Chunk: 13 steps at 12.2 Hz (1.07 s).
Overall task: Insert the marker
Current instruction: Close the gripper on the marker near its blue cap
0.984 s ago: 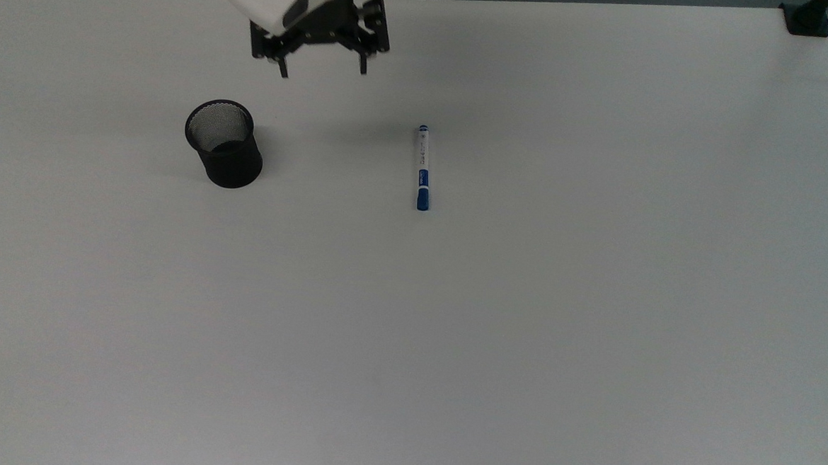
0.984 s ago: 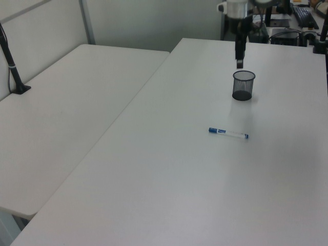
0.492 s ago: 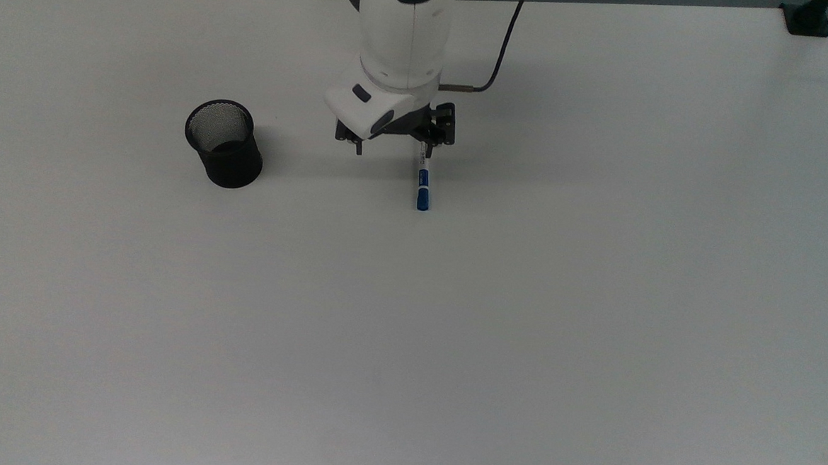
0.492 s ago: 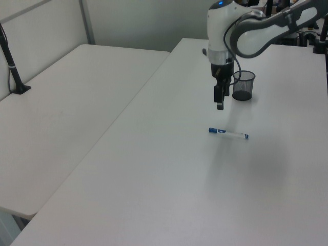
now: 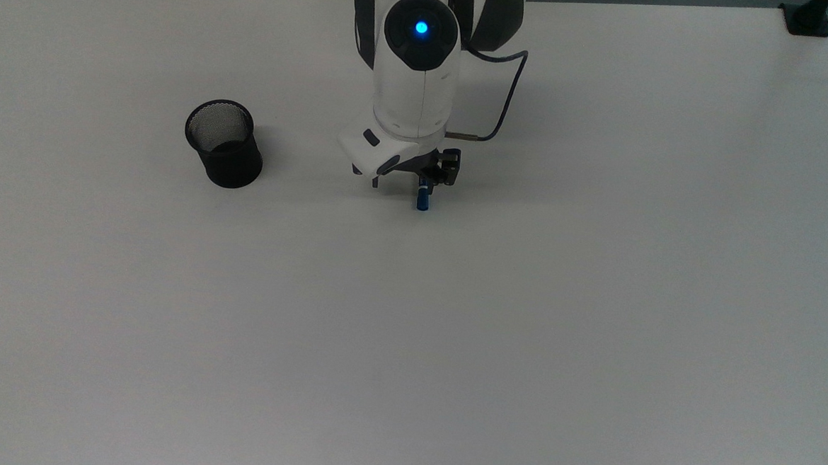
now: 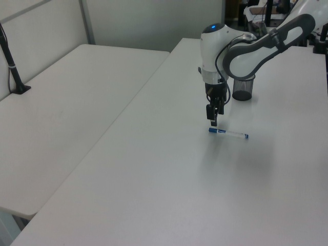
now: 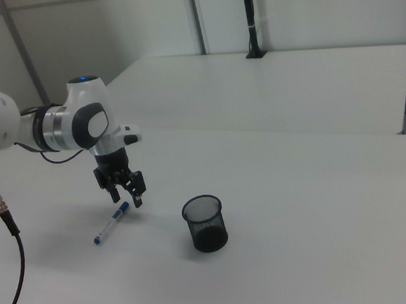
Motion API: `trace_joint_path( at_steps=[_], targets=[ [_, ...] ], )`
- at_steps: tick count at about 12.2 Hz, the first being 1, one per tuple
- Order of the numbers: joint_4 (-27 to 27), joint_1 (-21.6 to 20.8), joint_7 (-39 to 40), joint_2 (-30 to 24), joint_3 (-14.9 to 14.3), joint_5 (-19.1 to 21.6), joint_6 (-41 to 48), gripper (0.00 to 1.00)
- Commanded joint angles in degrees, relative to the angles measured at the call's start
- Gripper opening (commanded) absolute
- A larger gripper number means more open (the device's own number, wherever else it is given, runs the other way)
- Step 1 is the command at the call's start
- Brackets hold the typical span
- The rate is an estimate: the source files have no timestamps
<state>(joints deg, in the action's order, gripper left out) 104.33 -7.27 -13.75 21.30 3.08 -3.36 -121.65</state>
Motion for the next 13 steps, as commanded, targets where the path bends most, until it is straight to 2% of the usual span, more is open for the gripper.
trace_joint_path(
  at_steps=[1,4,5,7,8,9,11,13],
  targets=[
    [0.7,-0.8,-2.9,0.1,1.0,0.7,-1.5,0.77],
    [0.9,-1.0,-4.3,1.2,1.7,0.9,-1.7,0.75],
    [0.9,-0.9,-4.4,1.4,2.0,0.9,-1.7,0.68],
    [0.9,-1.0,-4.4,1.7,2.0,0.9,-3.1,0.34],
    [0.9,-0.9,-4.4,2.0,2.0,0.9,-4.0,0.13],
    [0.9,-0.9,-4.3,2.2,2.0,0.9,-4.0,0.01],
    [0.6,-0.8,-4.3,1.6,2.0,1.0,-3.3,0.0],
    [0.4,1.0,-3.7,-3.7,2.0,1.0,-0.5,0.0]
  ],
)
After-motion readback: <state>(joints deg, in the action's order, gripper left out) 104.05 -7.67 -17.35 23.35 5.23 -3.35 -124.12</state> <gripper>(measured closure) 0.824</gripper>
